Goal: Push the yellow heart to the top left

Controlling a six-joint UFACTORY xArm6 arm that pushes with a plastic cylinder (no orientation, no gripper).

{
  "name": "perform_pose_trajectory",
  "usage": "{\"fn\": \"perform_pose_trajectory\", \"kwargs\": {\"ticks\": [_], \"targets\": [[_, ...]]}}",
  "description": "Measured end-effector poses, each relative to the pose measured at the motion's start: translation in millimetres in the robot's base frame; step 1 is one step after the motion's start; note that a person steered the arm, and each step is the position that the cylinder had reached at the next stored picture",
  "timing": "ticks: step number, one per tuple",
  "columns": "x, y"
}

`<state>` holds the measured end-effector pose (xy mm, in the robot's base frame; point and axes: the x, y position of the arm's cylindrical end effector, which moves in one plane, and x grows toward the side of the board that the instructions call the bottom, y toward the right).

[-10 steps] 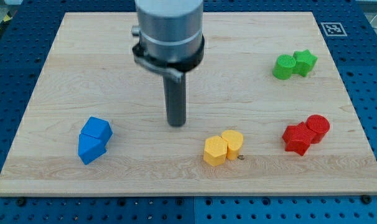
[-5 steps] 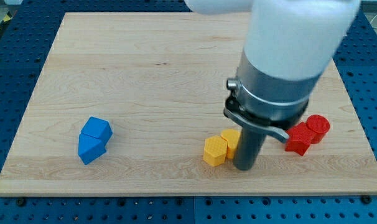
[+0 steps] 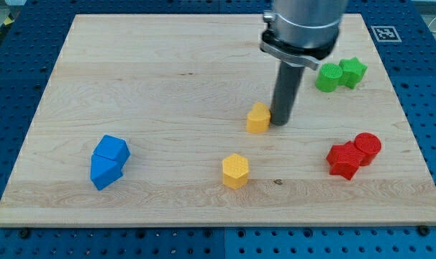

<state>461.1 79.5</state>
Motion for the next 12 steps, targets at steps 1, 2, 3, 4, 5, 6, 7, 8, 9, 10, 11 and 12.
{"fn": "perform_pose_trajectory", "kwargs": {"ticks": [1,2,3,4,5,6,7,8,9,10,11,12], "targets": [[9,-14],[16,-9],[26,-54],[26,-89],[-12,-98],[-38,-119],[-40,-155],[-57,-195],[-97,-206],[-123,-201],[-154,-206],[-180,-234]]}}
